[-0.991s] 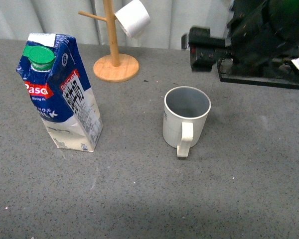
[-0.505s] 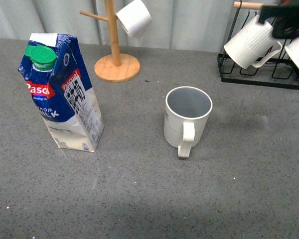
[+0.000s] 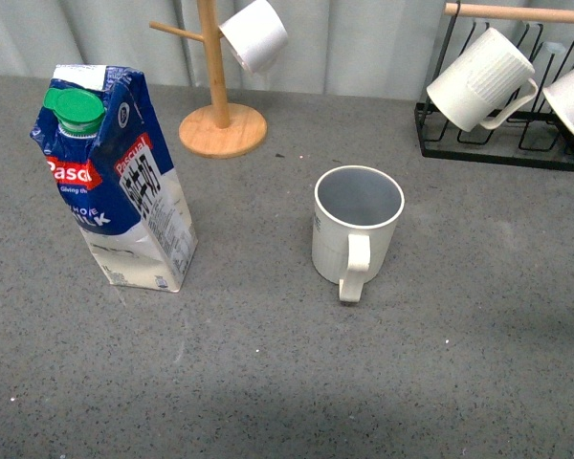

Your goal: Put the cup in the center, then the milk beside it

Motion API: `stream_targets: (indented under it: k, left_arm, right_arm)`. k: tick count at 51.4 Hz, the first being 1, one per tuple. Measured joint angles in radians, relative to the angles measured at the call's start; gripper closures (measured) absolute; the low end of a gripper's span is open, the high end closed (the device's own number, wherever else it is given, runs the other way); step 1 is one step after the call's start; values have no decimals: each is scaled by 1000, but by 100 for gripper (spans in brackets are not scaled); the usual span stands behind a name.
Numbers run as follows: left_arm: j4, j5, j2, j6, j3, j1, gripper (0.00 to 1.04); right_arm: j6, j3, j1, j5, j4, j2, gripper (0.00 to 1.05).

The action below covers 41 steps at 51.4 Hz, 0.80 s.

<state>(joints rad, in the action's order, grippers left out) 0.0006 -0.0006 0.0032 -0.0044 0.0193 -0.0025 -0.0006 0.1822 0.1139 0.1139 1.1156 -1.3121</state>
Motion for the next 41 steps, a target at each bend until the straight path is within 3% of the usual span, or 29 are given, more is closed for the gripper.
stream_targets:
  k: [9,12,15,41]
  left_arm:
    - [0,0,0,0,0,0,7]
    - [0,0,0,0,0,0,7]
    - [0,0,0,0,0,0,7]
    - [0,0,0,0,0,0,7]
  right_arm:
    - [0,-85,-35,-39,-104,185,104]
    - [0,-107,-85,-105,-150,252,104]
    - [0,-124,-109,-105,-198,319,104]
    - [0,-177,-111,-112,-548,733,104]
